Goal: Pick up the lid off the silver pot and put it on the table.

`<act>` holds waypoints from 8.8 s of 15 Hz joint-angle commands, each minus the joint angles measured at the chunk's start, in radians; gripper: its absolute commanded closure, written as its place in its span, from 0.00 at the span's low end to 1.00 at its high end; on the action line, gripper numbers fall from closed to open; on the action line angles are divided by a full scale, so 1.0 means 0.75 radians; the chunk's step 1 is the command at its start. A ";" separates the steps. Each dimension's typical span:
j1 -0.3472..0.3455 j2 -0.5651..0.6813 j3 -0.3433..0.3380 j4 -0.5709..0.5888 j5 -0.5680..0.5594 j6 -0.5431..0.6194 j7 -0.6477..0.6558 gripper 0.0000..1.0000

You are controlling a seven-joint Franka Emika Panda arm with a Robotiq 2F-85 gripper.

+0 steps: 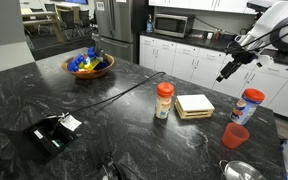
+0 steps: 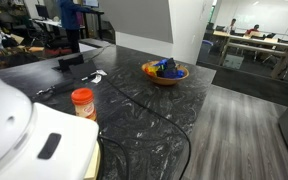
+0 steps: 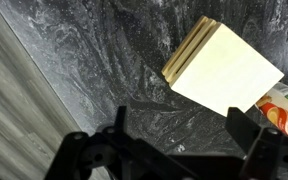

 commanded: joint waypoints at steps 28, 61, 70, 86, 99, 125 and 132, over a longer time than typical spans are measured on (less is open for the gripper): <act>0.009 -0.022 -0.005 -0.011 0.041 -0.034 -0.052 0.00; 0.157 -0.095 0.025 -0.015 0.071 -0.094 -0.260 0.00; 0.269 -0.133 0.112 -0.015 0.048 -0.120 -0.326 0.00; 0.459 -0.117 0.232 -0.018 0.054 -0.086 -0.314 0.00; 0.770 -0.063 0.475 -0.035 0.053 -0.134 -0.355 0.00; 0.905 -0.015 0.565 -0.040 0.059 -0.165 -0.363 0.00; 0.944 0.018 0.605 -0.040 0.069 -0.138 -0.353 0.00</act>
